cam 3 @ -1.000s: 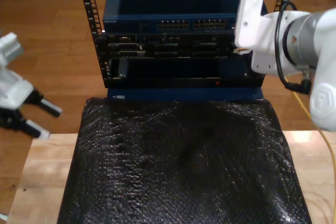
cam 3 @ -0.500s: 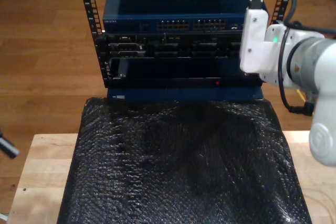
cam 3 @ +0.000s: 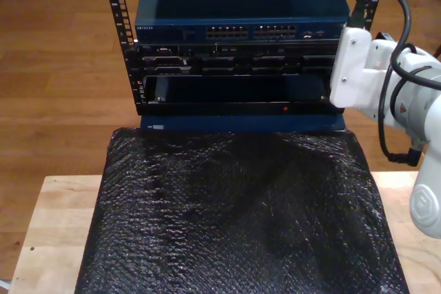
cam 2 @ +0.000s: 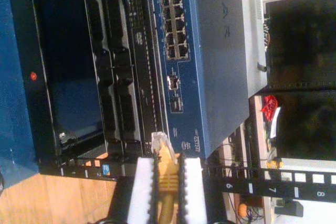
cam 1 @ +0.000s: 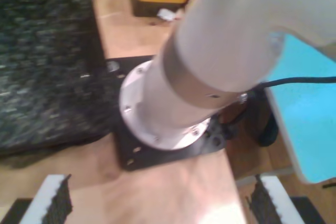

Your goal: Grab the cable and plug it in

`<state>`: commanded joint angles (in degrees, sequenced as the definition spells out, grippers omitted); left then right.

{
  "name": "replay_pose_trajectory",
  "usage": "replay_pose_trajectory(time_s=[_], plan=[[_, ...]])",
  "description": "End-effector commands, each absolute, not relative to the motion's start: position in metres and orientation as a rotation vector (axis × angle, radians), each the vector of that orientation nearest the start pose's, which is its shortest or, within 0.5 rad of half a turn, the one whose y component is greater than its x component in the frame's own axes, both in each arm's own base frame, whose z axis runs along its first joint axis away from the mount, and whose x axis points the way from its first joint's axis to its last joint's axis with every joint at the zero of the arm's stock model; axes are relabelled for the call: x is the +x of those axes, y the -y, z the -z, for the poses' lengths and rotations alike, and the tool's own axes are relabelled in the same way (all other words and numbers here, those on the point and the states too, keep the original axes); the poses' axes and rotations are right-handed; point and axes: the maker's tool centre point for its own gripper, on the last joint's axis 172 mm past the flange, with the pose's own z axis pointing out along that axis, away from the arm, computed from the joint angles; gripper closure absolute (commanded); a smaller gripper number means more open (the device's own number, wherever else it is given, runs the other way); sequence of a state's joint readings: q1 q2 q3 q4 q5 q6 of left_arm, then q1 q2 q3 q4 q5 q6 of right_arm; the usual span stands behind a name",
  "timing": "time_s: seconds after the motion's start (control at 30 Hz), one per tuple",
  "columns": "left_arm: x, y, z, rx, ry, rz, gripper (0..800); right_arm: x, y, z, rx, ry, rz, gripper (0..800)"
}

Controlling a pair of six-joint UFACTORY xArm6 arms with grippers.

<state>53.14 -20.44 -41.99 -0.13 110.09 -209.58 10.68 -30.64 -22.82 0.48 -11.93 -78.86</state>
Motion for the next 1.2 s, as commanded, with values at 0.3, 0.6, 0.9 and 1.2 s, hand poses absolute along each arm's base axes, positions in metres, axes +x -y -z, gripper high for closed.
replay_pose_trajectory(time_s=[0.3,0.6,0.9,1.2], plan=[[0.024,-0.118,-0.189,1.481,1.737,-0.248,2,0.49,-0.091,-0.355,1.592,-1.565,-1.189,799],[-0.002,-0.106,-0.139,1.511,1.765,-0.315,1,0.49,-0.091,-0.354,1.593,-1.566,-1.188,799],[-0.004,-0.1,-0.116,1.511,1.874,-0.325,1,0.489,-0.092,-0.348,1.604,-1.571,-1.182,799],[-0.011,-0.121,-0.067,1.664,2.012,-0.335,1,0.49,-0.091,-0.341,1.619,-1.575,-1.175,799]])
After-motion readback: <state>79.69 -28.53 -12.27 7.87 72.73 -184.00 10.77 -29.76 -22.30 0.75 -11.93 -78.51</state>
